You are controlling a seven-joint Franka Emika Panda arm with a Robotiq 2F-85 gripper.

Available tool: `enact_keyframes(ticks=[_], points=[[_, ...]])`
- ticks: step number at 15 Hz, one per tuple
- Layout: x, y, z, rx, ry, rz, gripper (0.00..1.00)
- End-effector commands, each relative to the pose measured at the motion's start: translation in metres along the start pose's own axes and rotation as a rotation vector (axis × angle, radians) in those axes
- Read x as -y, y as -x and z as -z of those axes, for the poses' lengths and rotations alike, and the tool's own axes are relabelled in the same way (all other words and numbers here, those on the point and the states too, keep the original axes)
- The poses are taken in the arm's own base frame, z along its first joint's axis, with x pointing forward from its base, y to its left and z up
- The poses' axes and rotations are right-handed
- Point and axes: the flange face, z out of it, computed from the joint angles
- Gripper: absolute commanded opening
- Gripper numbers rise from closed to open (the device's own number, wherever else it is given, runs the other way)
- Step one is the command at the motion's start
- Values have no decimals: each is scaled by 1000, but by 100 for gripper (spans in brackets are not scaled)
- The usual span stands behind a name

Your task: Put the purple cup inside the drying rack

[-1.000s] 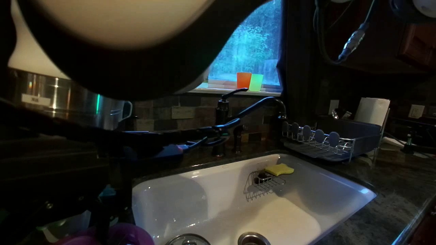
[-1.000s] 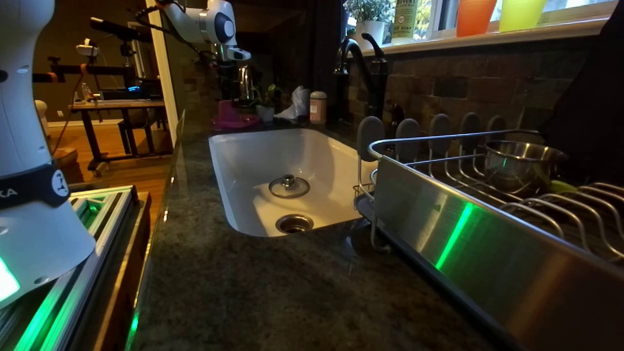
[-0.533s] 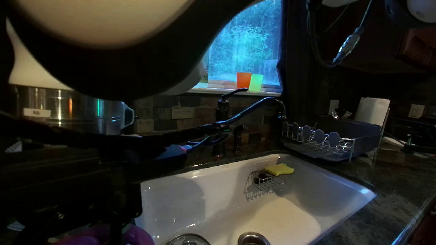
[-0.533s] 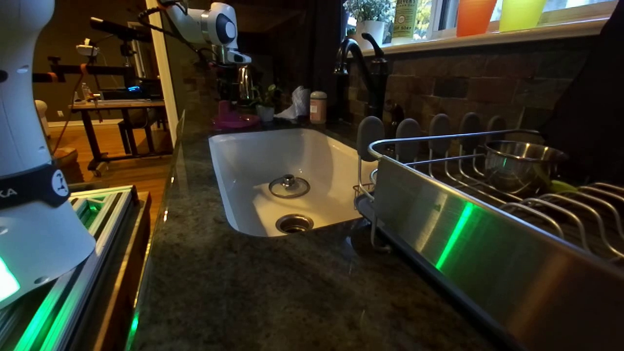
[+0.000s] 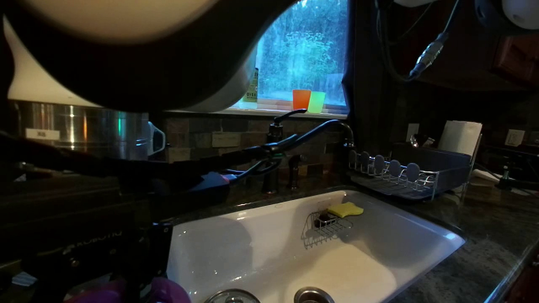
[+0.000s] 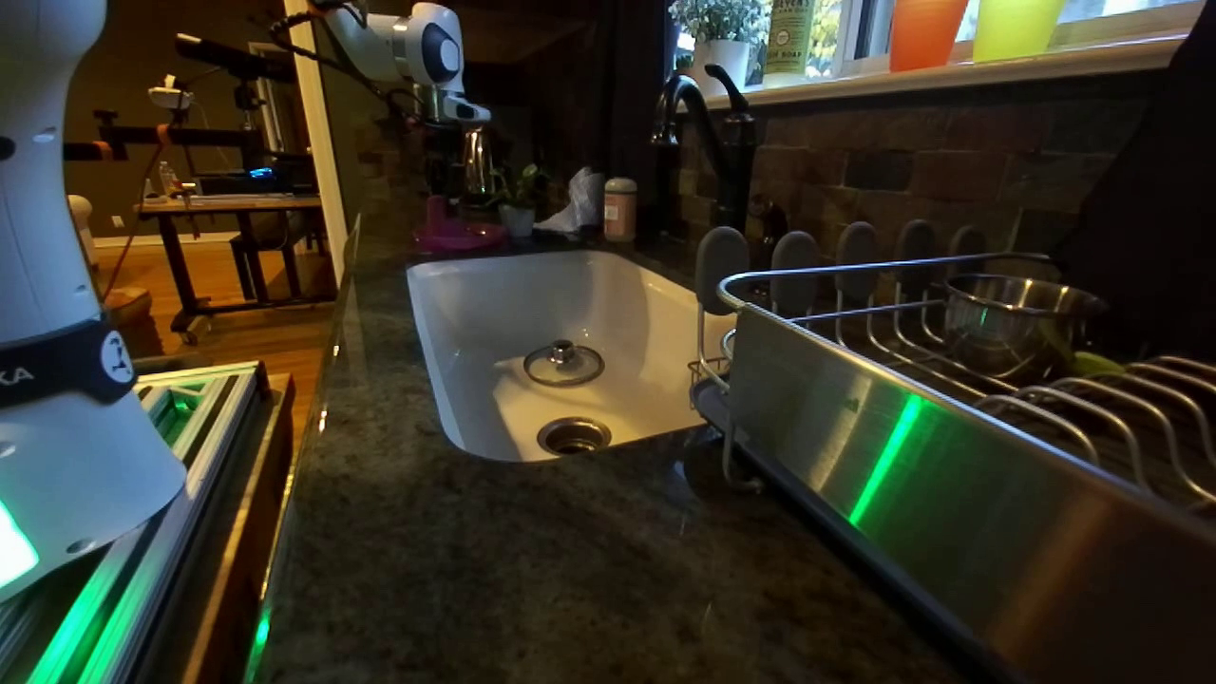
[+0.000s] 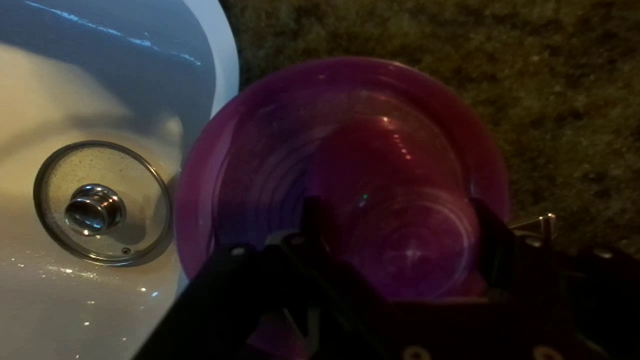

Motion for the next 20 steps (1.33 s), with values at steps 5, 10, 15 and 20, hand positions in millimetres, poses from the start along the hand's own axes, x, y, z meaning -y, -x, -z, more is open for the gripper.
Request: enact_keyframes(ticks=[5,10,15,20], points=[[12,36,58,-80,64,23,45],[-27,75,129,-209,142,-188,45],[-68,135,190,-338,233,-416,45],[-52,108,190,-289,191,-345,70]])
